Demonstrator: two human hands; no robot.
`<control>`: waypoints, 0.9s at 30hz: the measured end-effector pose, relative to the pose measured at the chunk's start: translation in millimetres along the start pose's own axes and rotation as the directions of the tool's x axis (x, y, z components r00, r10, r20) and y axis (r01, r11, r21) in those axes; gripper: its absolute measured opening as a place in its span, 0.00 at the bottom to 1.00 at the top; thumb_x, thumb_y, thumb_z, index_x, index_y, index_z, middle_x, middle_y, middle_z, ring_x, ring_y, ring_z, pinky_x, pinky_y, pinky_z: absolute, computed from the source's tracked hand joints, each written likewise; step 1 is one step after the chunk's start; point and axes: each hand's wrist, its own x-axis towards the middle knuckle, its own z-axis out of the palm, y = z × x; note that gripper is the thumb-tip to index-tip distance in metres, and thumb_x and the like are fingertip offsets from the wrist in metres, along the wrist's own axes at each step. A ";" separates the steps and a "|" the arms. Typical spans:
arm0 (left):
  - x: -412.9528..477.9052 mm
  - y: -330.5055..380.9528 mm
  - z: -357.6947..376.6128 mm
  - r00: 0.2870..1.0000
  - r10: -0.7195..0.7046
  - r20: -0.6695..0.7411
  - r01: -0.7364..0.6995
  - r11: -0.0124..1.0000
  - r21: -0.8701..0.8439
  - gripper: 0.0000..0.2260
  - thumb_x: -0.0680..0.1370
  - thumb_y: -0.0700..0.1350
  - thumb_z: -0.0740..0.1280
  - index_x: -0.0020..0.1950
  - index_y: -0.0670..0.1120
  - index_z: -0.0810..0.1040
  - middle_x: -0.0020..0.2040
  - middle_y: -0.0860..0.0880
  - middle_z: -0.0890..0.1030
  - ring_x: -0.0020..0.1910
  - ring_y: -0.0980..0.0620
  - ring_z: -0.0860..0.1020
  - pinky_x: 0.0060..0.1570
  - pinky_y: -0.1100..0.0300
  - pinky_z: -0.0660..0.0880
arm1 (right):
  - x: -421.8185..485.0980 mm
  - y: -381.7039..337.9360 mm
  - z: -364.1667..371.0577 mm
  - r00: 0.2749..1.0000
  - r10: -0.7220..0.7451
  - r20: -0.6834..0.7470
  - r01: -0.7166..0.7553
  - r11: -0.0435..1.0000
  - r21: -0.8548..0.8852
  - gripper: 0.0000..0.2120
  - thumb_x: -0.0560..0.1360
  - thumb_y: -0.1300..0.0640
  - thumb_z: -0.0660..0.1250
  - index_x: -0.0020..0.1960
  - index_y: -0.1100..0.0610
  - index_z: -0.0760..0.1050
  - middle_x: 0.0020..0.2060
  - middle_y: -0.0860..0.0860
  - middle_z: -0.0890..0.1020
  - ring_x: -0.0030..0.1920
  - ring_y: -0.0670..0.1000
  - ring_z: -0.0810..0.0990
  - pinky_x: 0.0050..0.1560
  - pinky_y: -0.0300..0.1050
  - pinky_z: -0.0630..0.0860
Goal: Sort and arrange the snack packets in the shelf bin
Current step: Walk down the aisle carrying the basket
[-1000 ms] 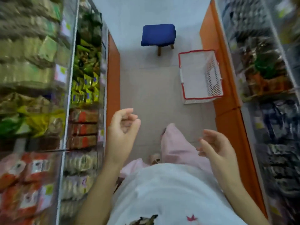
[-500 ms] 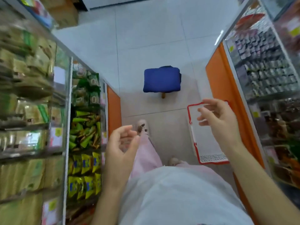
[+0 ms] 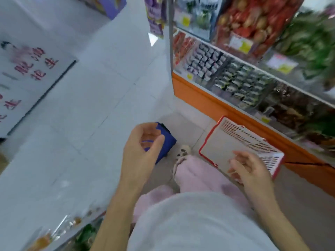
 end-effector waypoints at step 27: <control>533.2 -162.0 225.4 0.558 0.538 0.632 -0.810 0.519 0.273 0.35 0.71 0.50 0.72 0.74 0.46 0.60 0.72 0.47 0.61 0.69 0.50 0.58 0.66 0.58 0.56 | 514.1 2.6 216.0 0.781 -0.623 -0.036 0.509 0.669 -0.541 0.10 0.76 0.57 0.65 0.56 0.57 0.78 0.47 0.50 0.81 0.43 0.45 0.77 0.43 0.40 0.74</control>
